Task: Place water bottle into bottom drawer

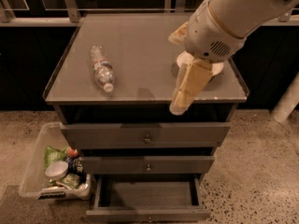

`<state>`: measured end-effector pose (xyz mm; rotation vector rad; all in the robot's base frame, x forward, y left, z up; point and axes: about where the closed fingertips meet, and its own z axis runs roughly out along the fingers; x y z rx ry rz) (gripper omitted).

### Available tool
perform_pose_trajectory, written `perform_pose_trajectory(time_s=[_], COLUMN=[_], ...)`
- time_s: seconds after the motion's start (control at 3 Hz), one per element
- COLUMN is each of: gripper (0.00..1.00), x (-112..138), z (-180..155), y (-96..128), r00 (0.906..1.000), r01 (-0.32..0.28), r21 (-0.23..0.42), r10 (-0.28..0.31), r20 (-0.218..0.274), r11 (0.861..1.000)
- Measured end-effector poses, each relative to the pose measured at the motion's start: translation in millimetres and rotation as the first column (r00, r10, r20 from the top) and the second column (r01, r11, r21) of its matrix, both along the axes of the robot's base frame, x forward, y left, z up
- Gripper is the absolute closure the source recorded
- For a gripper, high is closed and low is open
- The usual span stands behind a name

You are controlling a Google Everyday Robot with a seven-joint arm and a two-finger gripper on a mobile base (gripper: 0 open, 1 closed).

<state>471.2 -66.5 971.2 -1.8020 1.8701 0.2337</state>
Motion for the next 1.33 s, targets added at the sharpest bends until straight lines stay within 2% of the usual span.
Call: perform_pose_trajectory(time_s=[0.33, 0.67, 1.0, 1.33], gripper=[0.0, 0.0, 0.0, 0.0], x=[25.0, 23.3, 23.5, 41.8], z=[1.9, 3.7, -1.1, -17.2], y=[51.1, 53.6, 57.9, 89.2], r00=[0.9982, 0.9983, 0.9999, 0.9948], r01=[-0.058, -0.058, 0.0, 0.099], r21=[0.052, 0.053, 0.03, 0.017], r10=[0.058, 0.058, 0.0, -0.099], r20=[-0.011, -0.007, 0.015, -0.026], r11=[0.997, 0.997, 1.0, 0.995])
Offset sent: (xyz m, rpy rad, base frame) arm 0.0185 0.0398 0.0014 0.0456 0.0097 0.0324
